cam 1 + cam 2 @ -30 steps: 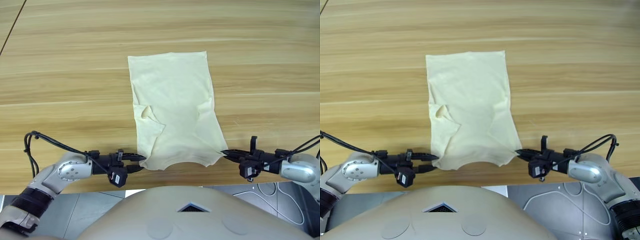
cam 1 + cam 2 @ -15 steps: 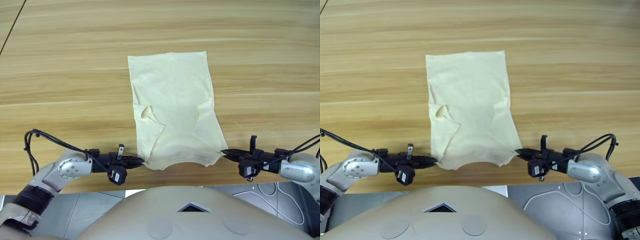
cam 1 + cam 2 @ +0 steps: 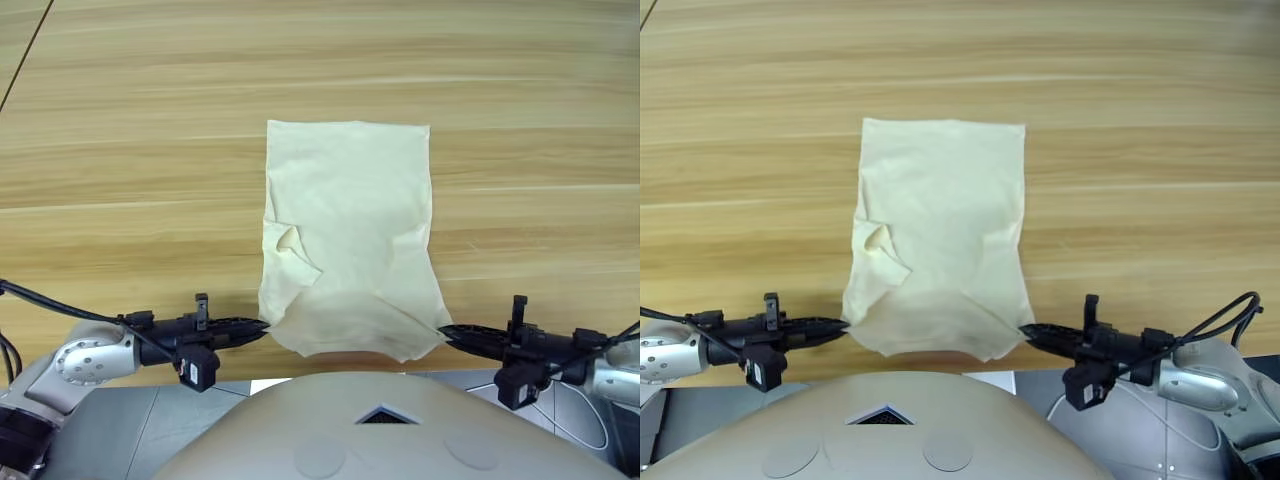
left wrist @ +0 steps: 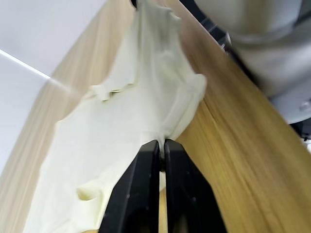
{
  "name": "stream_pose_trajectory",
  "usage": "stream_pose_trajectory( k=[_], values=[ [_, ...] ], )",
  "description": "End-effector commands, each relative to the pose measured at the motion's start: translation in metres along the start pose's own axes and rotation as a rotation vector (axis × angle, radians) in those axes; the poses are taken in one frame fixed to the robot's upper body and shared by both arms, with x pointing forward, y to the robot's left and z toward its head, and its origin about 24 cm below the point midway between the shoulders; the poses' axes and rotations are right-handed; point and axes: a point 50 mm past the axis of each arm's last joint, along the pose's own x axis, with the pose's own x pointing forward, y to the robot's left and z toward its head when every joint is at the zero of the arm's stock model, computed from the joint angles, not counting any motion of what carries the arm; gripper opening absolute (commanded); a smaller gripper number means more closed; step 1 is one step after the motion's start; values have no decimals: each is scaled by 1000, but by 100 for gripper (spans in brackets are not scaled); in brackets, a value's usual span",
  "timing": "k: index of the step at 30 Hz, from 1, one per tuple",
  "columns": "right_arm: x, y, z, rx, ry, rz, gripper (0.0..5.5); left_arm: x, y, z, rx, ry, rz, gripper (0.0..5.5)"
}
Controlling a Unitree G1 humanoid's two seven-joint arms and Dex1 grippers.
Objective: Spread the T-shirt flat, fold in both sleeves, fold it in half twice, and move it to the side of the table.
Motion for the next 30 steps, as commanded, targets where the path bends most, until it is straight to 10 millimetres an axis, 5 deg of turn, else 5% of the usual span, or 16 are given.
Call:
stream_pose_trajectory(
  k=[1, 6, 15, 30],
  values=[
    [-13, -5, 17, -32, -95, 1, 4, -5, -1, 21, 15, -87, 17, 2],
    [-18, -11, 18, -21, -124, -58, 4, -8, -2, 27, -16, -130, 54, 2],
    [8, -36, -23, 81, -26, -183, 4, 13, 22, -16, -40, 15, 150, 2],
    [29, -102, -77, 231, 167, -479, 4, 36, 120, -52, 32, 23, 548, 2]
  ],
)
